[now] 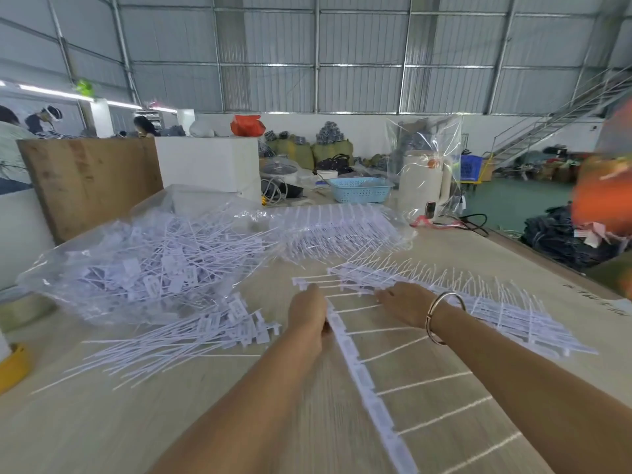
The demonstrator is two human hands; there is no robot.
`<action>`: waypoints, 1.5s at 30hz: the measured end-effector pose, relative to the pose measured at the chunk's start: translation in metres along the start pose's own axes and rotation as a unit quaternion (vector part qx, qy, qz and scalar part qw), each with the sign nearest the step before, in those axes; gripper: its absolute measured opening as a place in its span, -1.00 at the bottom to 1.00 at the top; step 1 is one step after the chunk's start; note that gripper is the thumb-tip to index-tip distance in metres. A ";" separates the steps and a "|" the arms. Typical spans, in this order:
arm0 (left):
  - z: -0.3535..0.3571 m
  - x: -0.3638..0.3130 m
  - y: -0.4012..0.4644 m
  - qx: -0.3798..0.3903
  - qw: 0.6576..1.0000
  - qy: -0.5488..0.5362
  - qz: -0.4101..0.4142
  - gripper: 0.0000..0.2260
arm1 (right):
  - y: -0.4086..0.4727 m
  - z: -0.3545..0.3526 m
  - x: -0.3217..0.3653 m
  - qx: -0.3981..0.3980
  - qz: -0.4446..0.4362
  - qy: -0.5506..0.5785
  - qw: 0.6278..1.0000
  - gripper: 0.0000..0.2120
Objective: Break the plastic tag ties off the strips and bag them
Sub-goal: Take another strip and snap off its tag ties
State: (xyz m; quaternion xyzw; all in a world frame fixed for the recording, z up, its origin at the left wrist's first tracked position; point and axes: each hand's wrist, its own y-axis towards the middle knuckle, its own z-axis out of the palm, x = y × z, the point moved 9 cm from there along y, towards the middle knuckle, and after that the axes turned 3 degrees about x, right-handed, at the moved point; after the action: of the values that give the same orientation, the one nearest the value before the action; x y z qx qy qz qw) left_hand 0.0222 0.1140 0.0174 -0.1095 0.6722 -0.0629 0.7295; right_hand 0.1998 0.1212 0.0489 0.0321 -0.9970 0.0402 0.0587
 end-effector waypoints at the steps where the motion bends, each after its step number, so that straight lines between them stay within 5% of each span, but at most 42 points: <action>1: -0.011 -0.011 0.001 -0.022 0.999 0.028 0.026 -0.68 | -0.001 -0.001 -0.002 -0.007 0.003 -0.002 1.000 -0.61; 4: -0.035 -0.050 0.004 -0.048 0.987 0.113 0.100 -0.65 | -0.002 -0.005 -0.004 -0.033 -0.003 0.000 0.999 -0.57; 6: -0.039 -0.065 0.006 0.001 0.985 0.144 0.096 -0.73 | -0.005 -0.016 -0.015 -0.090 0.028 0.101 0.990 -0.55; 11: -0.044 -0.074 0.003 0.133 0.964 0.229 0.020 -0.76 | -0.027 -0.046 -0.042 -0.296 0.081 0.385 0.871 -0.55; 14: -0.056 -0.074 0.005 0.141 0.950 0.278 -0.004 -0.77 | -0.015 -0.024 -0.044 -0.170 0.116 0.465 0.861 -0.60; 16: -0.060 -0.078 0.004 0.145 0.941 0.305 0.009 -0.77 | -0.010 -0.006 -0.027 -0.052 0.076 0.356 0.930 -0.76; 18: -0.061 -0.081 0.002 0.151 0.921 0.358 0.036 -0.70 | -0.009 0.001 -0.011 -0.036 -0.011 0.146 0.989 -0.80; 20: -0.062 -0.081 -0.002 0.163 0.901 0.398 0.055 -0.70 | -0.007 0.010 0.000 -0.028 -0.058 0.016 0.998 -0.71; 24: -0.070 -0.085 -0.008 0.153 0.897 0.411 0.047 -0.79 | 0.003 0.015 -0.006 -0.068 -0.037 -0.058 0.995 -0.64; 28: -0.088 -0.103 -0.009 0.115 0.878 0.462 0.052 -0.83 | 0.015 0.018 -0.021 -0.076 0.015 -0.012 0.997 -0.59; 31: -0.082 -0.101 -0.014 0.168 0.847 0.498 0.077 -0.79 | 0.020 0.017 -0.022 -0.082 0.022 0.010 0.996 -0.63; 36: -0.040 -0.075 -0.033 0.253 0.783 0.538 0.182 -0.66 | -0.005 -0.010 0.005 -0.235 -0.026 0.283 0.930 -0.83; 40: -0.022 -0.058 -0.037 0.258 0.768 0.540 0.229 -0.65 | -0.014 0.021 0.050 -0.035 -0.047 0.516 0.854 -0.73; 45: -0.023 -0.047 -0.031 0.204 0.736 0.606 0.224 -0.74 | -0.033 0.022 0.070 0.067 -0.138 0.490 0.858 -0.73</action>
State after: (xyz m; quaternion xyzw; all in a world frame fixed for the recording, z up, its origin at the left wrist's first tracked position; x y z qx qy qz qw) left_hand -0.0026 0.0936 0.0687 0.2572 0.9480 -0.0866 0.1661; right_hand 0.1298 0.0827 0.0380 0.1496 -0.8194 0.1085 0.5426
